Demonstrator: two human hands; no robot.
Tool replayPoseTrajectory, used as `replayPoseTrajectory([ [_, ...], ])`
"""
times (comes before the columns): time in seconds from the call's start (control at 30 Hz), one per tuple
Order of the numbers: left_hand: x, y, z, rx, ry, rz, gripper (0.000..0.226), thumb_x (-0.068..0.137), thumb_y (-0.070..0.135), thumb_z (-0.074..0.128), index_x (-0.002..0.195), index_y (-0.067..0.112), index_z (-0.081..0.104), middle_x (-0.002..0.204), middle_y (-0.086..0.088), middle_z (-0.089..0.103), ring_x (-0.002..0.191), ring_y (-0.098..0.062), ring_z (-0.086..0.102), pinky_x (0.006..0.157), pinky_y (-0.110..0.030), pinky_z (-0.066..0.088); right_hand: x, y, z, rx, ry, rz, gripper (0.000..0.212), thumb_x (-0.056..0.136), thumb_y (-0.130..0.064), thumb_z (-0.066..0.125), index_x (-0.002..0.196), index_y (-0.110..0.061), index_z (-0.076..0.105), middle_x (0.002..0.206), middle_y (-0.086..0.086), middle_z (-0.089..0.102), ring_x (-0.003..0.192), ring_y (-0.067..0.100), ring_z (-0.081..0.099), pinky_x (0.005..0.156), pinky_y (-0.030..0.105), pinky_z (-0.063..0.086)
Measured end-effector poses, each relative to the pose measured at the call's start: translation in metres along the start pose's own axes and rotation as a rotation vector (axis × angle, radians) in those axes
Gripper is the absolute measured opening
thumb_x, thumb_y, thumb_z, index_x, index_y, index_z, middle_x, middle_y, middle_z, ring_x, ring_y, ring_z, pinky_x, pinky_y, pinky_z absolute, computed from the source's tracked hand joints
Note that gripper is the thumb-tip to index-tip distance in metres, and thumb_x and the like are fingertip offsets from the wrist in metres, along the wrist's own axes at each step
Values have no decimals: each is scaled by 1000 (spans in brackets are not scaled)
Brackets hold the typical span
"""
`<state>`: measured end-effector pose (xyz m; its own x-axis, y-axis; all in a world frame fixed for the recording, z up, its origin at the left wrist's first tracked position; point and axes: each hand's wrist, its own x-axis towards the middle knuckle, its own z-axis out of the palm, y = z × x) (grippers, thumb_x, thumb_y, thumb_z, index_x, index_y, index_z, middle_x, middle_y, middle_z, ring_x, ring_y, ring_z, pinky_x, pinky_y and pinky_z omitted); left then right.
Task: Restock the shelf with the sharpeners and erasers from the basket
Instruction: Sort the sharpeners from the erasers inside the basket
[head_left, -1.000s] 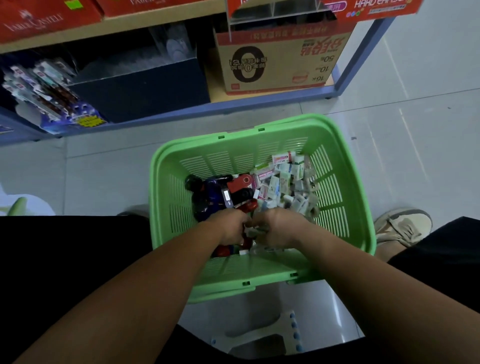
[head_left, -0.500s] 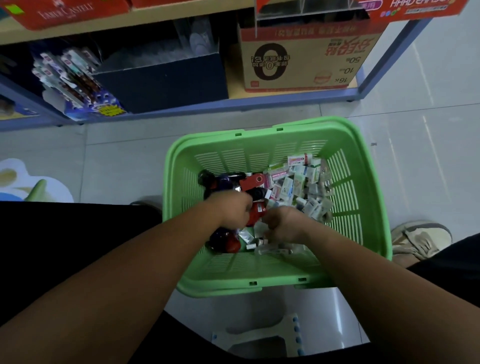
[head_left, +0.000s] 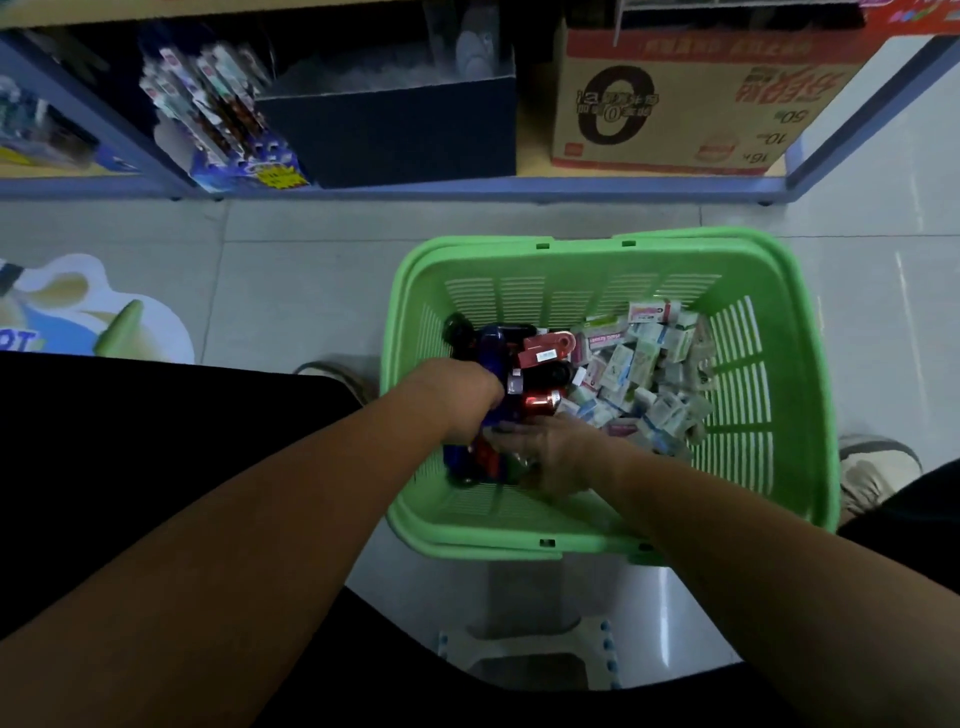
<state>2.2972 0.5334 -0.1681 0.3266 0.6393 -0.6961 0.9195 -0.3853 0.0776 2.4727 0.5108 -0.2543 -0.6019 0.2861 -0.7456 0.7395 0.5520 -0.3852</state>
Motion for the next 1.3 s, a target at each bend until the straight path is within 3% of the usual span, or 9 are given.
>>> replayPoseTrajectory([
  [0.07, 3, 8, 10, -174, -78, -27, 22, 94, 22, 67, 116, 23, 66, 104, 0, 65, 91, -21, 61, 74, -33, 47, -1, -3, 1, 1, -42, 14, 82, 102, -43, 56, 165, -43, 5, 175, -9, 3, 161, 20, 4, 127, 50, 5],
  [0.17, 7, 10, 22, -306, -172, -32, 30, 94, 28, 71, 124, 24, 65, 117, -1, 66, 102, -22, 62, 86, -37, 53, 3, -1, -2, 40, 1, 16, 73, 97, -49, 58, 162, -38, 27, 168, -5, 33, 154, 21, 27, 125, 47, 17],
  [0.23, 9, 7, 23, -280, -179, -36, 33, 95, 27, 69, 127, 22, 64, 119, -4, 65, 103, -24, 62, 84, -35, 51, 4, 2, -4, -11, 25, 4, 68, 95, -56, 54, 158, -37, 35, 157, -3, 45, 144, 23, 41, 121, 48, 25],
  [0.43, 14, 6, 20, -278, -149, -49, 36, 96, 21, 66, 132, 19, 62, 124, -6, 63, 107, -26, 61, 85, -34, 49, -12, 1, -7, -348, -91, 26, 60, 107, -61, 22, 151, -32, 51, 146, 8, 50, 143, 26, 40, 117, 47, 23],
  [0.57, 16, 4, 21, -267, -163, -61, 37, 96, 18, 65, 133, 19, 62, 124, -6, 64, 108, -25, 62, 89, -36, 52, -17, 8, -10, -356, -109, -12, 50, 108, -57, 28, 139, -36, 60, 133, -4, 65, 135, 22, 47, 117, 46, 25],
  [0.83, 21, 3, 20, -257, -183, -61, 39, 96, 18, 62, 135, 17, 61, 127, -8, 63, 109, -27, 62, 93, -38, 55, -43, 26, -10, -83, -100, 49, 27, 104, -47, 51, 129, -42, 61, 127, -8, 62, 120, 20, 51, 103, 36, 34],
  [1.03, 22, 12, 19, -204, -87, -5, 19, 97, 22, 61, 113, 17, 70, 100, -2, 66, 89, -20, 63, 78, -34, 54, -66, 30, -13, 94, -125, 90, 27, 105, -46, 52, 126, -39, 66, 131, -7, 64, 123, 21, 56, 111, 43, 41],
  [1.1, 28, 30, 18, -283, -37, 36, 17, 97, 22, 61, 110, 18, 72, 99, -1, 68, 89, -19, 64, 82, -36, 57, -74, 30, -18, 121, -161, 100, 32, 105, -49, 50, 130, -37, 66, 132, -6, 64, 122, 21, 57, 111, 45, 42],
  [1.3, 56, 94, 38, -508, -277, 155, 22, 96, 36, 63, 109, 20, 70, 107, -4, 68, 97, -23, 65, 94, -45, 57, -101, 35, -30, -44, -125, 110, 28, 99, -40, 65, 125, -36, 72, 123, -8, 66, 110, 18, 62, 94, 33, 53],
])
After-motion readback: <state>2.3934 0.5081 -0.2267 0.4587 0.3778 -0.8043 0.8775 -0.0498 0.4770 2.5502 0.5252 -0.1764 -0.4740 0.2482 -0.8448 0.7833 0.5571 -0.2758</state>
